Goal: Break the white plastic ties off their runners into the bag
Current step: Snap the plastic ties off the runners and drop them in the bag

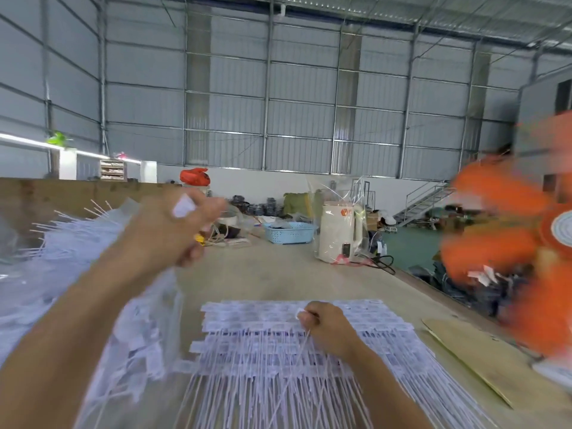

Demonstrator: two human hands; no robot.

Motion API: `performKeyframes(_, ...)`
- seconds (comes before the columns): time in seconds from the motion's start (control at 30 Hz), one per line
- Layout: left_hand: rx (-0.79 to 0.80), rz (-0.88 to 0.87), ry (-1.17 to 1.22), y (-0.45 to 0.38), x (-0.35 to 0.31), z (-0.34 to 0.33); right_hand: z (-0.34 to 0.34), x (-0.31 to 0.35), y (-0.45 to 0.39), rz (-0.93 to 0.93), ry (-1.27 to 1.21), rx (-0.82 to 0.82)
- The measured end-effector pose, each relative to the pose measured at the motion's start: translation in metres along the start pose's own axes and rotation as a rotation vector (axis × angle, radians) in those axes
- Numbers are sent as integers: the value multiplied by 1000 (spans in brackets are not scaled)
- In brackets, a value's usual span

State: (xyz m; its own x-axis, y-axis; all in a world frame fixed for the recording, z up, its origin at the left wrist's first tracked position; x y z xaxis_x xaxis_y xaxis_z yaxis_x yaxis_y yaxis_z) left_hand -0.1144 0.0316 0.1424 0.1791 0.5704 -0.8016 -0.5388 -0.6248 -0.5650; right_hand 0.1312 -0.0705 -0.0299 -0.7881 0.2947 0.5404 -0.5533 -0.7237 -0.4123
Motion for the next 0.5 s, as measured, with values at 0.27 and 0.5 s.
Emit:
performKeyframes(0.27, -249, 104, -1037, -41, 116, 105, -8, 4, -1, -2, -9, 41)
performKeyframes(0.5, -64, 221, -1119, -15, 185, 78, -3, 1, 0, -7, -91, -5)
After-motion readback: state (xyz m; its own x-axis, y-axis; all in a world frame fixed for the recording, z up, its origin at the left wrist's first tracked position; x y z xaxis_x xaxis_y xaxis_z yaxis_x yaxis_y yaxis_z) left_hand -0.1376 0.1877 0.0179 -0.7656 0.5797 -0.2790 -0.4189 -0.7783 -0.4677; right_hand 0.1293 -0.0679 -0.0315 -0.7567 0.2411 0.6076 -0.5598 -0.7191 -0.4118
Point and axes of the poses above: each hand's wrist, its own y-axis away from the middle knuckle, its own z-axis out of the back of the hand, x = y × z, the point moved 10 cm from there along -y, towards the middle knuckle
